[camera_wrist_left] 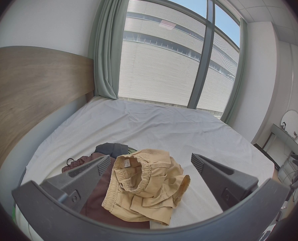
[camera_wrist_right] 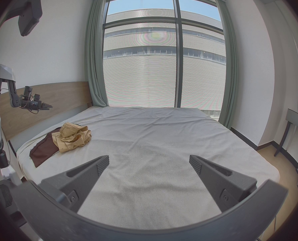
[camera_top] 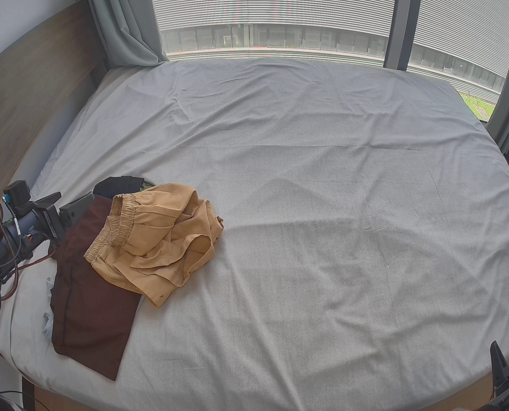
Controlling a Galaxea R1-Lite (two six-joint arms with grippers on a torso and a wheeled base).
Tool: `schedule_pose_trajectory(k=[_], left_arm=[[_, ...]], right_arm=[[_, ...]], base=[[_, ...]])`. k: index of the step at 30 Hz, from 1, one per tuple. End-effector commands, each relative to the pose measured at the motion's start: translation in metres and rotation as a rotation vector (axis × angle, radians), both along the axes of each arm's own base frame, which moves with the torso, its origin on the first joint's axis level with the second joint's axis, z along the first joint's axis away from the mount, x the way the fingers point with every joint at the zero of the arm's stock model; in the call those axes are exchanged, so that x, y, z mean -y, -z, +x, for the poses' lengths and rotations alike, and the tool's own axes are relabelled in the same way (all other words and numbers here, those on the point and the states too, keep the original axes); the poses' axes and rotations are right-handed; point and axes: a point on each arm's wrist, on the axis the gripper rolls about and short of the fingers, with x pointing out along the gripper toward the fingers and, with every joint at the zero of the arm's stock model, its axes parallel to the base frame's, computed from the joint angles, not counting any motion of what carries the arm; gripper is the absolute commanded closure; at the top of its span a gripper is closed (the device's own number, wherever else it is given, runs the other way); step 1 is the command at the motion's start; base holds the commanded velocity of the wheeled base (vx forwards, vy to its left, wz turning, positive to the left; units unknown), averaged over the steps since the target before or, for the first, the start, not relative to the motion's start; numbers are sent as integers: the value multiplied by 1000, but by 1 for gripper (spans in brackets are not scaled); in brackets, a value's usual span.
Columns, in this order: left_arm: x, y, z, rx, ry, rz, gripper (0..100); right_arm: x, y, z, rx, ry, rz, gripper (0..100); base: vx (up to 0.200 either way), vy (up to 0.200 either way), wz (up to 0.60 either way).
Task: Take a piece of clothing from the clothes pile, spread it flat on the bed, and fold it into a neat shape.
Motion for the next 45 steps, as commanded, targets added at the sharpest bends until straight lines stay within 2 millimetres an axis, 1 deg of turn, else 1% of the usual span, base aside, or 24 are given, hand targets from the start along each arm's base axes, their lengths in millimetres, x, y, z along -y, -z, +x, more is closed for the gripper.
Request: schedule_pose_trajectory(k=[1, 8, 13, 16, 18, 19, 23, 29, 32, 34, 42, 44, 45], left_arm=[[-7, 13, 18, -46, 11, -11, 0], [-10, 20, 34, -66, 73, -24, 0], [-11, 25, 47, -77, 155, -39, 0], [-13, 29, 53, -86, 158, -42, 0], [-14, 30, 54, -90, 156, -44, 0], [-15, 36, 60, -104, 158, -47, 0], [-16, 42, 69, -118, 198, -62, 0], [-14, 46, 72, -150, 293, -137, 0], [-15, 51, 77, -160, 290, -135, 0], [-14, 54, 78, -170, 292, -138, 0], [-10, 60, 83, -186, 304, -144, 0], [-8, 67, 90, -198, 312, -145, 0], [-7, 67, 92, -196, 315, -144, 0]], right_arm=[[0, 5, 0, 0, -1, 1, 0], [0, 5, 0, 0, -1, 1, 0], [0, 5, 0, 0, 1, 2, 0], [0, 5, 0, 0, -1, 4, 0], [0, 5, 0, 0, 1, 4, 0], [0, 5, 0, -1, -1, 4, 0], [0, 5, 0, 0, 1, 4, 0], [0, 5, 0, -1, 1, 4, 0], [0, 5, 0, -1, 1, 5, 0], [0, 5, 0, -1, 1, 5, 0], [0, 5, 0, 0, -1, 2, 0], [0, 5, 0, 0, -1, 2, 0], [0, 5, 0, 0, -1, 2, 0]], base=[[0, 0, 0], [0, 0, 0], [0, 0, 0], [0, 0, 0], [0, 0, 0], [0, 0, 0], [0, 0, 0], [0, 0, 0], [0, 0, 0], [0, 0, 0], [0, 0, 0], [0, 0, 0], [0, 0, 0]])
